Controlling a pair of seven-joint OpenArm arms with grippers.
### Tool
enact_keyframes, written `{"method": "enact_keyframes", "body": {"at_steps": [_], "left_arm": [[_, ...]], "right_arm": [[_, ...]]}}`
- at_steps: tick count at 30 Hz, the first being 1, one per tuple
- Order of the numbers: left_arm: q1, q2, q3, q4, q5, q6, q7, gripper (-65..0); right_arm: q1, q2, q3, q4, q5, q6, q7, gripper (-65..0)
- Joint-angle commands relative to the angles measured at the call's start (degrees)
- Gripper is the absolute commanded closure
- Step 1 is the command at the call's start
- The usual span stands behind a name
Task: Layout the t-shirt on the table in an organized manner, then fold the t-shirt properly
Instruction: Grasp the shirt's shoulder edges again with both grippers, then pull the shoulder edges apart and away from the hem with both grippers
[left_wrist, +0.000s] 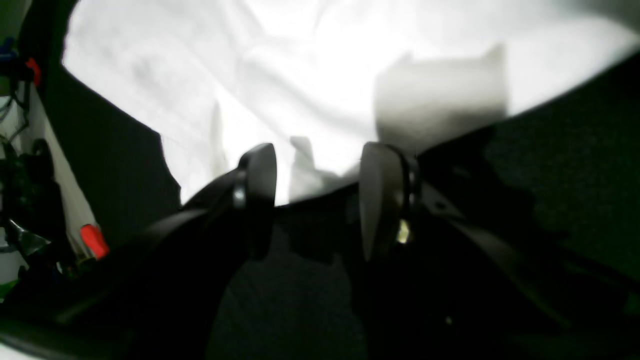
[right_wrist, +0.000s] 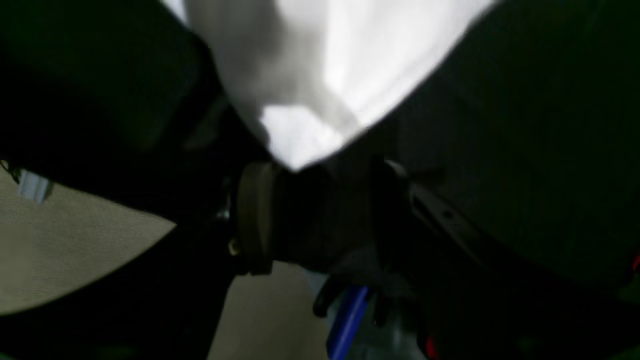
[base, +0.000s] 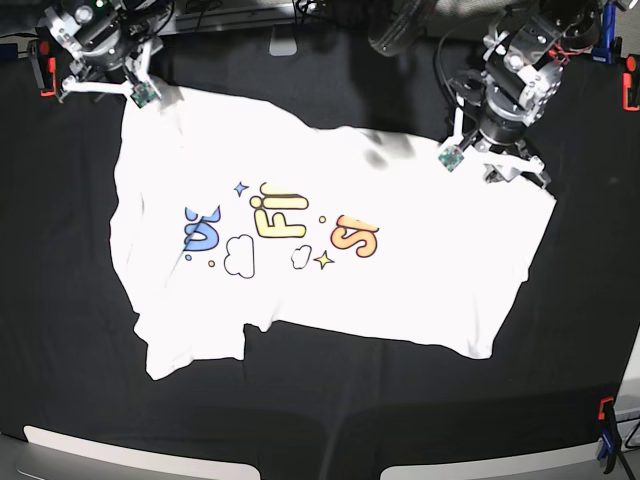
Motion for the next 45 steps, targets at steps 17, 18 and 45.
{"method": "enact_keyframes", "body": {"at_steps": [17, 18, 45], "left_arm": [[-0.3, -0.5, -0.3, 0.9, 0.5, 0.9, -1.3, -24.9], [-0.3, -0.5, -0.3, 0.9, 0.5, 0.9, -1.3, -24.9], [-0.7, -3.4, -0.3, 0.2, 7.8, 0.7, 4.6, -24.9]], "right_arm": [[-0.3, 0.6, 0.2, 4.2, 4.8, 0.2, -0.3, -28.6], [-0.2, 0.6, 0.2, 3.6, 4.9, 0.2, 0.1, -28.6], [5.1, 0.6, 0.3, 2.3, 1.5, -3.5, -1.2, 0.0]]}}
